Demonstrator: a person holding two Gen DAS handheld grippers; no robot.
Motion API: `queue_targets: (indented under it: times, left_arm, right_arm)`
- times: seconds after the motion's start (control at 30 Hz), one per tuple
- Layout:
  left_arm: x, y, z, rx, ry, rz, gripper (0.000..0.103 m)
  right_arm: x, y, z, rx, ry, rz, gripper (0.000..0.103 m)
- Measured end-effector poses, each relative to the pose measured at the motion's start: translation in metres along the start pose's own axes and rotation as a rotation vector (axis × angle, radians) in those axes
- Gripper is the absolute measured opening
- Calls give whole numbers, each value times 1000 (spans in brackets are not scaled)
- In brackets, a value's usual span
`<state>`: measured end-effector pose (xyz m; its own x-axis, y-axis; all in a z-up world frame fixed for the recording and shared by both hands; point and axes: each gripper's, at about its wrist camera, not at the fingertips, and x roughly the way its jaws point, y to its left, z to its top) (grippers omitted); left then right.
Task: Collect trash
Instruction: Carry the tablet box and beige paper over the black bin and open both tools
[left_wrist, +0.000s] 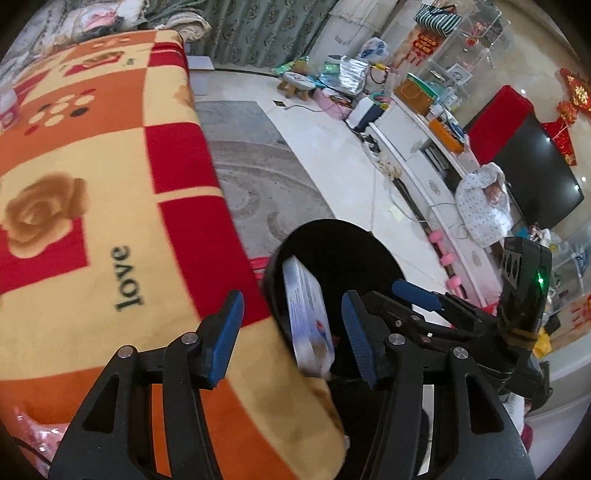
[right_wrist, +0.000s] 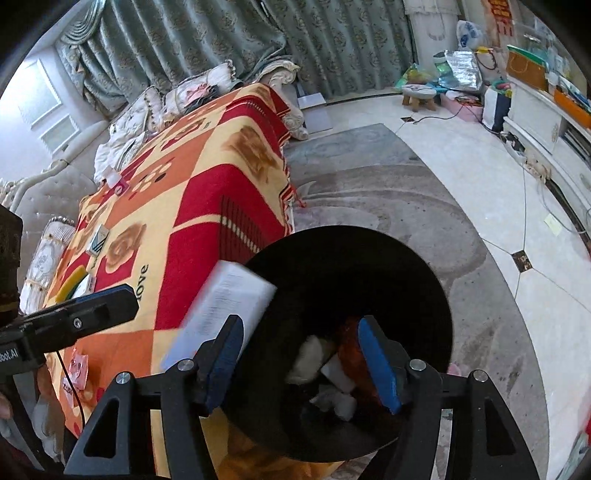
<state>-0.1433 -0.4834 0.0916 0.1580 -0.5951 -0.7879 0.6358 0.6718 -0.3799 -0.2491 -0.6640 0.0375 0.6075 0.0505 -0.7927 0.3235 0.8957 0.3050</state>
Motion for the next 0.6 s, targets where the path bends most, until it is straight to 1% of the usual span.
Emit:
queue_targets:
  times: [0.23, 0.47, 0.6]
  left_arm:
    - [-20, 15, -8, 0, -26, 39, 54]
    - [-40, 35, -18, 8, -62, 137, 54]
    - [-52, 48, -22, -3, -81, 169, 54]
  right_arm:
    - [2, 20, -3, -35, 12, 6, 63]
    - [5, 38, -5, -63, 20, 17, 63]
    - [5, 57, -3, -90, 18, 29, 63]
